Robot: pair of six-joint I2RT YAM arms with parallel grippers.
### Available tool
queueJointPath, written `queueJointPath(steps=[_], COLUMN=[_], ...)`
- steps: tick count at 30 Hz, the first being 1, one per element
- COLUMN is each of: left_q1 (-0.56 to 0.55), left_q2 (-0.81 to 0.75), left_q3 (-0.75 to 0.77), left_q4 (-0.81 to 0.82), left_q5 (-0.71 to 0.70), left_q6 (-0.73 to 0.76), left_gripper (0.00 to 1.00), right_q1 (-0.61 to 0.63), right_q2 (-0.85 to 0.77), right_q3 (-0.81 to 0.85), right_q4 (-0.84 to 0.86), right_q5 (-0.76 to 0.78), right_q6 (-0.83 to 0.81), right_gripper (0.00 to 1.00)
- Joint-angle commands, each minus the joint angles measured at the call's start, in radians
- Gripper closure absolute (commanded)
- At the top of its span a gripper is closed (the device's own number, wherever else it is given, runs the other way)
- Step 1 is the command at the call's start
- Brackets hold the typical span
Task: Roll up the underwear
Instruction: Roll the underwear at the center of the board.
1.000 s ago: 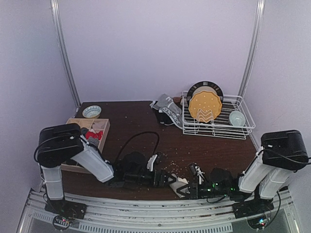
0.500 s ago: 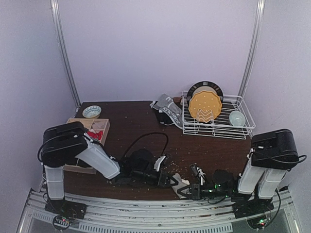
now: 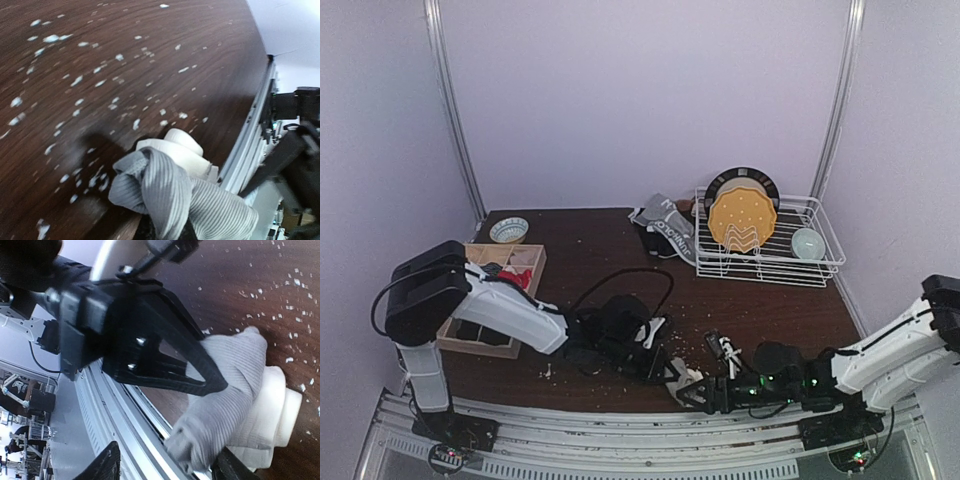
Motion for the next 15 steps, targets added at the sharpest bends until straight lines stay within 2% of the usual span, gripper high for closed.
queueJointPath(steps=[1, 5, 8, 12, 15], left_q1=[0.0, 0.0, 0.0, 0.0, 0.0], left_q2=[-0.044, -0.045, -0.036, -0.018, -0.012], left_q3=[0.02, 0.062, 0.092, 0.132, 0.137], left_q4=[-0.318, -0.433, -0.489, -0.549, -0.558], left_q5=[-0.114, -0.14, -0.141, -0.136, -0.127], left_q6=[0.059, 0.071, 0.071, 0.062, 0.048], left_gripper=[1.0, 1.0, 1.0, 1.0, 1.0], right_q1=[0.047, 0.119, 0.173, 0.217, 0.233], right_q2=[-0.219, -0.327, -0.302, -0.128, 0.004], right_q3=[0.093, 0.181, 0.249, 0.369, 0.442], right_q4=[-0.541, -0.79, -0.852, -0.835, -0.795], right_q5=[0.204, 0.359, 0.443, 0.489, 0.507], right_q6=[-0.116, -0.17, -0.212, -0.274, -0.293], right_gripper=[0.4, 0.4, 0.45, 0.67, 0.77])
